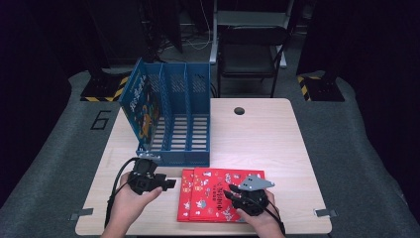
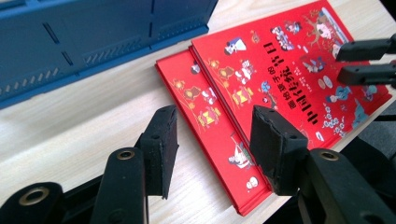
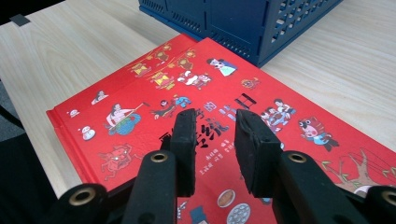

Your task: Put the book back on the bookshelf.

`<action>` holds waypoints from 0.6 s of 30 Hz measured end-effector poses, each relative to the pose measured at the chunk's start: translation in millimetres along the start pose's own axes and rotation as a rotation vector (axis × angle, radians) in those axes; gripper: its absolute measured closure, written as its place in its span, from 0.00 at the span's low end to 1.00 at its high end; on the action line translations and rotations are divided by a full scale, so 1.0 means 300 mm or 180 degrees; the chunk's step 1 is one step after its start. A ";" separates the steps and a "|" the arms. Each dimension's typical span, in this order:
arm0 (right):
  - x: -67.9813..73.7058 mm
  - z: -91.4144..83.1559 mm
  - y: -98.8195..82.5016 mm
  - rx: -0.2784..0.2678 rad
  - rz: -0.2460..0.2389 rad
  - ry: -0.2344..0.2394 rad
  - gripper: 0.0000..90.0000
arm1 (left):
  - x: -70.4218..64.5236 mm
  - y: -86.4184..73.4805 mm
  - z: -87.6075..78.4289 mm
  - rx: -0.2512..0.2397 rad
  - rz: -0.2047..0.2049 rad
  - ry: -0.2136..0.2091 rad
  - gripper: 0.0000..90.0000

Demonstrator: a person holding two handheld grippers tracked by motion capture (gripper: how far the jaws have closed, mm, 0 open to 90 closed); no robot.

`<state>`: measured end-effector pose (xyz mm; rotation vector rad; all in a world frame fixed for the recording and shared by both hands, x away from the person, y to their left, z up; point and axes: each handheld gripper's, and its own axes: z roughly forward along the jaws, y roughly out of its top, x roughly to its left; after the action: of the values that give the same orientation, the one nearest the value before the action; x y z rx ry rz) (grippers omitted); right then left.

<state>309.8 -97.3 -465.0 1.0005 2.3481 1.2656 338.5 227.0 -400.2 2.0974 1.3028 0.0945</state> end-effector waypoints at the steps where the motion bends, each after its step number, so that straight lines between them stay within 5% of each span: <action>1: -0.001 -0.001 0.000 -0.0011 0.0001 -0.0023 0.76 | 0.000 -0.003 0.005 0.0003 -0.0002 -0.0012 0.57; 8: -0.018 -0.018 -0.003 -0.0059 0.0001 -0.0095 0.74 | -0.012 -0.012 0.029 0.0036 -0.0024 -0.0051 0.57; 12: -0.039 -0.030 -0.011 -0.0073 0.0053 -0.0154 0.72 | -0.022 -0.018 0.049 0.0018 0.0072 -0.0015 0.56; 18: -0.074 -0.037 -0.023 -0.0059 0.0093 -0.0297 0.67 | -0.034 -0.035 0.102 0.0060 0.0048 -0.0131 0.53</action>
<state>316.6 -122.2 -465.8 1.0680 2.2555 1.2215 337.0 206.5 -427.3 2.1144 1.2682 0.0454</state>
